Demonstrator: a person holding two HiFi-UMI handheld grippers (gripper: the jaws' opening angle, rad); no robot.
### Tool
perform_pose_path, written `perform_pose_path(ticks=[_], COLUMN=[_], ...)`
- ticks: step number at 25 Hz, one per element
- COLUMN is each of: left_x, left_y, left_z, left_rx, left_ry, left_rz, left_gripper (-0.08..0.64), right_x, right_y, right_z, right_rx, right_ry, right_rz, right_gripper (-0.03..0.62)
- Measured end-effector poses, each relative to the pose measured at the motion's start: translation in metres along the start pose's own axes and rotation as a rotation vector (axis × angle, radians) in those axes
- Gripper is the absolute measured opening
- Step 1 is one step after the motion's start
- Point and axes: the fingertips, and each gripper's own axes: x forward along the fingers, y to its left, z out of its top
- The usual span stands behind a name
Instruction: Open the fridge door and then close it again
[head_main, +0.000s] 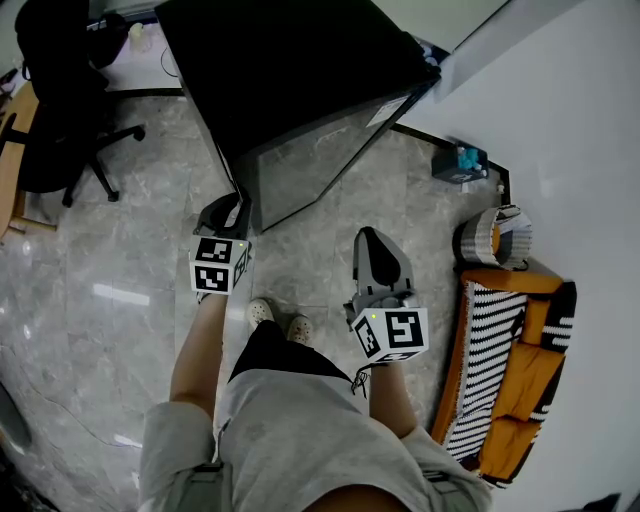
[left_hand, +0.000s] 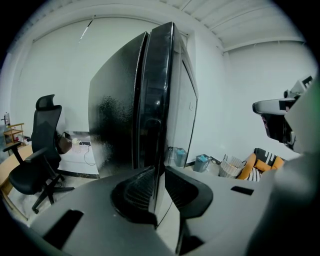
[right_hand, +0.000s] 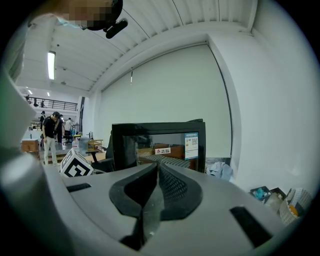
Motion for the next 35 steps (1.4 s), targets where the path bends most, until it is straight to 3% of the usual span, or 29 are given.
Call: perform_pose_path(ticks=[9, 13, 35], left_x=[-0.01, -0.031, -0.173], left_y=[0.003, 0.005, -0.043], left_z=[0.001, 0.007, 0.082], left_rx=[0.0, -0.001, 0.028], left_ry=[-0.013, -0.052, -0.326], left_rz=[0.019, 0.042, 0.103], left_gripper=[0.06, 0.014, 0.014], right_x=[0.001, -0.001, -0.032], right_y=[0.004, 0.01, 0.046], right_z=[0.005, 0.009, 0.048], right_rx=[-0.007, -0.011, -0.06], right_ry=[-0.008, -0.016, -0.107], right_rz=[0.016, 0.034, 0.17], right_gripper=[0.026, 0.026, 0.026])
